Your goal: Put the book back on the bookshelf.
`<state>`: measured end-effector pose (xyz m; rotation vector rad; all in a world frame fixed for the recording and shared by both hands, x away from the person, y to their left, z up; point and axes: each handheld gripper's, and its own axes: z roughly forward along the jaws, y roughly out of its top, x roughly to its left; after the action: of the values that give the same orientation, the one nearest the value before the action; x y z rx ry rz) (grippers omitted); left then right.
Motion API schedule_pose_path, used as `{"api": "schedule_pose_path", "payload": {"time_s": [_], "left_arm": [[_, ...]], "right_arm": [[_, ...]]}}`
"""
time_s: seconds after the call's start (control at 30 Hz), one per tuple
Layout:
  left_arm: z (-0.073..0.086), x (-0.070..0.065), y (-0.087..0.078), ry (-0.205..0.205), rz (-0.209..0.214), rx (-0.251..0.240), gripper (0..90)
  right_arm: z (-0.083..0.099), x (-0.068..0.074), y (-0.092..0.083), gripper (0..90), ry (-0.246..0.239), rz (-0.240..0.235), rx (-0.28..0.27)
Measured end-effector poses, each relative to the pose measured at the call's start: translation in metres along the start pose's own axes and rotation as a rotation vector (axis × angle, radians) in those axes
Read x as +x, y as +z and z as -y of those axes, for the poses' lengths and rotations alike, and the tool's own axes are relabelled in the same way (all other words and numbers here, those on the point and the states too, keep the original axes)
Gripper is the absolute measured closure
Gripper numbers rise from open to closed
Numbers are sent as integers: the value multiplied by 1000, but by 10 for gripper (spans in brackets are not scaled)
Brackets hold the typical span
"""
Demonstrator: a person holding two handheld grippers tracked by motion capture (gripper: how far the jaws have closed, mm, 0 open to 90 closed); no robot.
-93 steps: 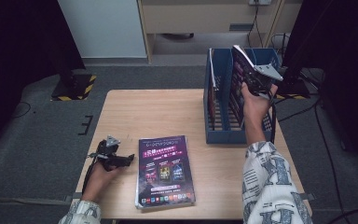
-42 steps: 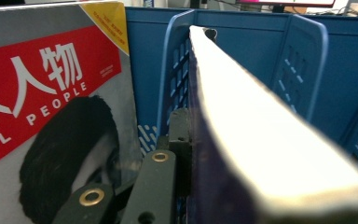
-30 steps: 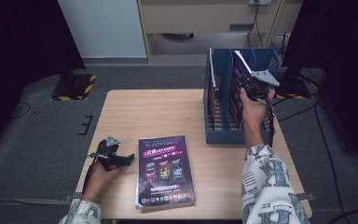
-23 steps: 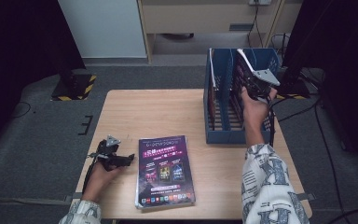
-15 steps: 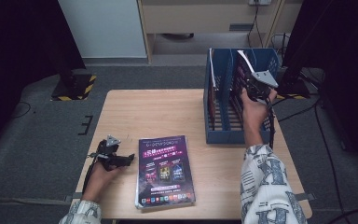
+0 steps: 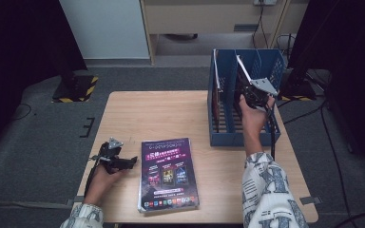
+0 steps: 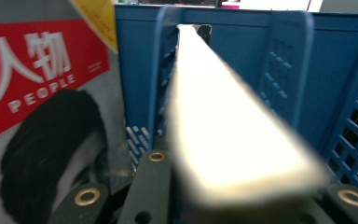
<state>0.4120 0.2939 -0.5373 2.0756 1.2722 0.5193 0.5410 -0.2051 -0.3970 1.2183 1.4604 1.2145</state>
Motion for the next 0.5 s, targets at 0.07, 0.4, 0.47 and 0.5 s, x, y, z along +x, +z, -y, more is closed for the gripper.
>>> {"api": "schedule_pose_path", "payload": {"time_s": [0.07, 0.4, 0.47, 0.5], "left_arm": [[0, 0, 0, 0, 0, 0, 0], [0, 0, 0, 0, 0, 0, 0], [0, 0, 0, 0, 0, 0, 0], [0, 0, 0, 0, 0, 0, 0]], "right_arm": [[1, 4, 0, 765, -6, -4, 1], [-1, 2, -7, 505, 25, -44, 28], [-1, 1, -9, 473, 42, -53, 21], [-1, 0, -10, 462, 46, -59, 26]]}}
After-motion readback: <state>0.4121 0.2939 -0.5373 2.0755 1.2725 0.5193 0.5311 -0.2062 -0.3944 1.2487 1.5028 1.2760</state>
